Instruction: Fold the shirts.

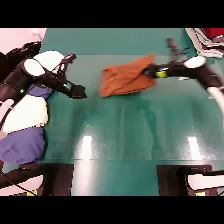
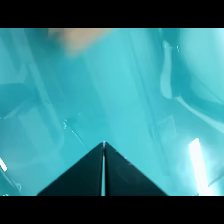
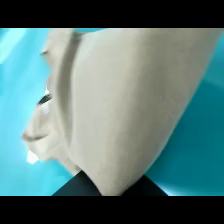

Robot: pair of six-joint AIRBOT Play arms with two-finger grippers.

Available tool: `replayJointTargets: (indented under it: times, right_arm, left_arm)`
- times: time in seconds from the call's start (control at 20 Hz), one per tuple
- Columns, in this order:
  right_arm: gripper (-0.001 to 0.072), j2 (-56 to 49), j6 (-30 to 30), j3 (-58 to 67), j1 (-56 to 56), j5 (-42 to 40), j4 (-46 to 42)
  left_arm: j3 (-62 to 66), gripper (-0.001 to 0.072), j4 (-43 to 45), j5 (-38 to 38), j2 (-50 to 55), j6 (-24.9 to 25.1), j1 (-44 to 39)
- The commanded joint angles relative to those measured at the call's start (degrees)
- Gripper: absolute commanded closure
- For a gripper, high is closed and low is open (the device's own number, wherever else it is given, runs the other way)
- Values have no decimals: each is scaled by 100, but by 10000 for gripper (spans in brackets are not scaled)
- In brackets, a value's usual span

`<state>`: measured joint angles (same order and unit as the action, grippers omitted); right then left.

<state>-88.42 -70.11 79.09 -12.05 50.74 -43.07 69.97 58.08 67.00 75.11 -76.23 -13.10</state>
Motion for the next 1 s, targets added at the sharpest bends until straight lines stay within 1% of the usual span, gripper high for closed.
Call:
replayJointTargets:
  times: [0.0, 0.1, 0.2, 0.3, 0.4, 0.5, 0.65, 0.7, 0.8, 0.85, 0.9, 0.95]
  right_arm:
    - [699, 1115, -304, -498, 1587, 393, -981]
    - [699, 1781, -304, -1185, 2767, 341, -1012]
    - [699, 2306, -304, -1867, 3987, 258, -1012]
    - [699, 2618, -302, -2389, 5023, 258, -1014]
    - [699, 2776, -299, -2778, 5829, 243, -1021]
    - [699, 2800, -297, -2997, 6336, 232, -1108]
    - [698, 2662, -293, -2997, 6756, 424, -1161]
    - [698, 2601, -293, -2916, 6848, 586, -1360]
    - [692, 2435, -295, -2557, 6990, 1147, -2129]
    - [599, 2352, -297, -2312, 7069, 1464, -2660]
    - [393, 2273, -299, -2065, 7147, 1753, -3195]
    - [208, 2218, -302, -1834, 7237, 1996, -3565]
  left_arm:
    - [4, 682, -7, -63, 0, -133, -525]
    - [4, 682, -11, -164, 0, -212, -706]
    - [4, 682, -13, -289, 0, -437, -837]
    - [2, 682, -177, -426, 0, -503, -868]
    - [4, 682, -317, -535, 0, -503, -868]
    - [2, 682, -332, -542, 0, -503, -868]
    - [2, 682, -330, -481, 0, -498, -868]
    - [4, 682, -330, -481, 0, -498, -868]
    - [2, 682, -323, -483, 0, -487, -868]
    - [2, 682, -323, -485, 0, -479, -868]
    - [2, 682, -323, -485, 0, -479, -868]
    - [2, 682, -321, -490, 0, -476, -868]
